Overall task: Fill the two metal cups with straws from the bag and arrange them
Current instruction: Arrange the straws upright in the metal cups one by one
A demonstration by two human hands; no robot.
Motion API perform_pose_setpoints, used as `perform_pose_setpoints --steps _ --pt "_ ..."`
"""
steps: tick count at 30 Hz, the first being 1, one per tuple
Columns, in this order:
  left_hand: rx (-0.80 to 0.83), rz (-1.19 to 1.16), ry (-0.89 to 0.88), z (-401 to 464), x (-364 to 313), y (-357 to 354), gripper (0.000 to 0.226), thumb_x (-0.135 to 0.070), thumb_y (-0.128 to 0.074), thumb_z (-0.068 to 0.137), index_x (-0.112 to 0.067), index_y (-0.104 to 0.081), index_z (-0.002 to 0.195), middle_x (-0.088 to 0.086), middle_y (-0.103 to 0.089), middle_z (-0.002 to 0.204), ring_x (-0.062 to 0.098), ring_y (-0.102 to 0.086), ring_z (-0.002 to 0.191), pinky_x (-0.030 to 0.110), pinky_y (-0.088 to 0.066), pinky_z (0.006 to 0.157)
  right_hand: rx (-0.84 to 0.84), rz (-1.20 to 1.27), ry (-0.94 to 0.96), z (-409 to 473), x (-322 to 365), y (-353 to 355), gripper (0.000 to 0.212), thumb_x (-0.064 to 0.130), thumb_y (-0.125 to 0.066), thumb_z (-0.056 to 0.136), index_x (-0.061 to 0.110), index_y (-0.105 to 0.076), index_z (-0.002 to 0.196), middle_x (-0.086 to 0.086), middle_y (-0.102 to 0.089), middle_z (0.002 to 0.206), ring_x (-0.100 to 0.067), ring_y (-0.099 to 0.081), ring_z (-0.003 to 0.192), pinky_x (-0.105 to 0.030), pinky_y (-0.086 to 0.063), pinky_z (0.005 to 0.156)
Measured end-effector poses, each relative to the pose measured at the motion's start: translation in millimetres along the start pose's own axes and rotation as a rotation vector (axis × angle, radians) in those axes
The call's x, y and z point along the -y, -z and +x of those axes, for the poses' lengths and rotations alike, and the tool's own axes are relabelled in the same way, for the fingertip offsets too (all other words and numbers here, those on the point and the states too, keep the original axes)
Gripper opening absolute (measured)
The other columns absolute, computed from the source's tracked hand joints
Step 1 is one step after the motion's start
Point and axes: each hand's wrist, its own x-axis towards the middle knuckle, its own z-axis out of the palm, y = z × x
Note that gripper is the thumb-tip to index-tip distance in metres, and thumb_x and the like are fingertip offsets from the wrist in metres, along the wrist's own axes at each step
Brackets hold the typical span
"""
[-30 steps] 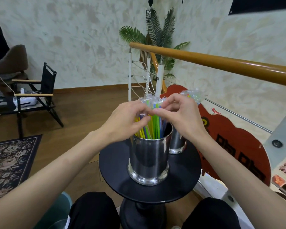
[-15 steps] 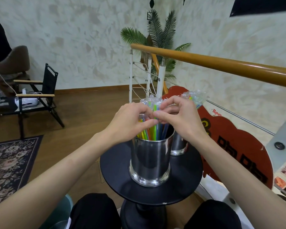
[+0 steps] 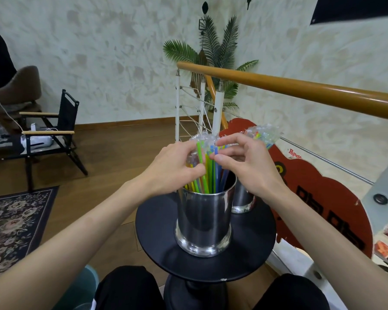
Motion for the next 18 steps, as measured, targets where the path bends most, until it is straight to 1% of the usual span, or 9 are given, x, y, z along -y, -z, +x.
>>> perform_pose_setpoints --steps 2,5,7,9,11,12,14,16,18 --pt "-0.024 -0.031 0.011 -0.1 -0.1 -0.5 0.017 -0.039 -0.057 0.074 -0.030 -0.061 0.088 -0.004 -0.069 0.087 0.024 -0.065 0.087 0.049 -0.054 0.081 0.001 -0.003 -0.005 -0.3 0.7 0.3 0.023 0.013 -0.076 0.090 0.019 -0.068 0.111 0.001 -0.079 0.088 -0.009 -0.074 0.088 -0.033 -0.059 0.089" --pt "-0.048 -0.061 -0.001 -1.0 -1.3 -0.7 0.020 -0.038 -0.058 0.074 -0.028 -0.056 0.092 -0.001 -0.069 0.086 0.026 -0.063 0.083 0.051 -0.052 0.078 0.010 -0.006 -0.013 -0.3 0.8 0.6 0.023 0.010 -0.072 0.093 0.019 -0.067 0.114 0.004 -0.079 0.090 -0.007 -0.074 0.091 -0.038 -0.059 0.091" --pt "-0.055 -0.080 -0.021 -1.7 -2.4 -1.5 0.028 -0.031 -0.059 0.075 -0.029 -0.048 0.100 0.003 -0.070 0.084 0.027 -0.062 0.076 0.052 -0.051 0.074 0.008 -0.002 -0.017 -0.6 1.0 1.1 0.023 0.009 -0.071 0.094 0.016 -0.067 0.116 0.005 -0.079 0.090 -0.006 -0.074 0.091 -0.038 -0.059 0.091" --pt "-0.060 -0.098 -0.033 -2.7 -3.5 -2.2 0.037 -0.027 -0.060 0.075 -0.033 -0.042 0.107 0.004 -0.070 0.084 0.029 -0.061 0.074 0.052 -0.051 0.073 -0.013 0.010 -0.012 -0.5 2.4 1.8 0.023 0.011 -0.073 0.092 0.016 -0.067 0.114 0.004 -0.079 0.090 -0.008 -0.074 0.090 -0.038 -0.060 0.090" --pt "-0.062 -0.108 -0.047 -4.0 -2.7 -1.8 0.035 -0.025 -0.062 0.080 -0.034 -0.044 0.108 0.002 -0.068 0.082 0.028 -0.061 0.074 0.049 -0.051 0.072 -0.034 0.021 0.008 0.7 5.4 1.3 0.022 0.012 -0.076 0.090 0.017 -0.068 0.110 0.003 -0.079 0.088 -0.008 -0.075 0.088 -0.035 -0.060 0.088" --pt "-0.059 -0.110 -0.050 -4.5 -1.7 -1.1 0.029 -0.026 -0.064 0.084 -0.033 -0.047 0.106 -0.001 -0.066 0.080 0.023 -0.060 0.072 0.045 -0.050 0.070 -0.035 0.027 0.016 1.9 6.9 0.4 0.022 0.011 -0.077 0.089 0.017 -0.068 0.108 0.003 -0.079 0.087 -0.008 -0.075 0.087 -0.032 -0.060 0.087" --pt "-0.055 -0.099 -0.045 -4.7 -1.2 0.4 0.019 -0.034 -0.068 0.089 -0.033 -0.051 0.098 -0.012 -0.063 0.076 0.011 -0.054 0.068 0.036 -0.043 0.066 -0.019 0.035 0.022 4.1 9.2 -2.1 0.021 0.010 -0.078 0.088 0.015 -0.069 0.106 0.001 -0.079 0.086 -0.008 -0.075 0.084 -0.026 -0.059 0.084" --pt "-0.075 -0.088 -0.035 -3.8 -2.5 1.0 0.026 -0.047 -0.072 0.087 -0.030 -0.052 0.089 -0.017 -0.060 0.072 0.006 -0.051 0.065 0.030 -0.038 0.063 0.009 0.044 0.022 4.8 9.8 -4.6 0.020 0.009 -0.077 0.088 0.013 -0.069 0.106 0.000 -0.079 0.085 -0.010 -0.075 0.083 -0.024 -0.060 0.081" --pt "-0.107 -0.048 -0.053 -2.4 -2.9 1.1 0.032 -0.053 -0.075 0.084 -0.031 -0.052 0.084 -0.013 -0.061 0.072 0.006 -0.053 0.066 0.031 -0.039 0.062 0.041 0.096 0.003 2.7 10.1 -5.3 0.017 0.008 -0.073 0.092 0.010 -0.069 0.108 -0.003 -0.079 0.086 -0.013 -0.076 0.084 -0.025 -0.061 0.078"
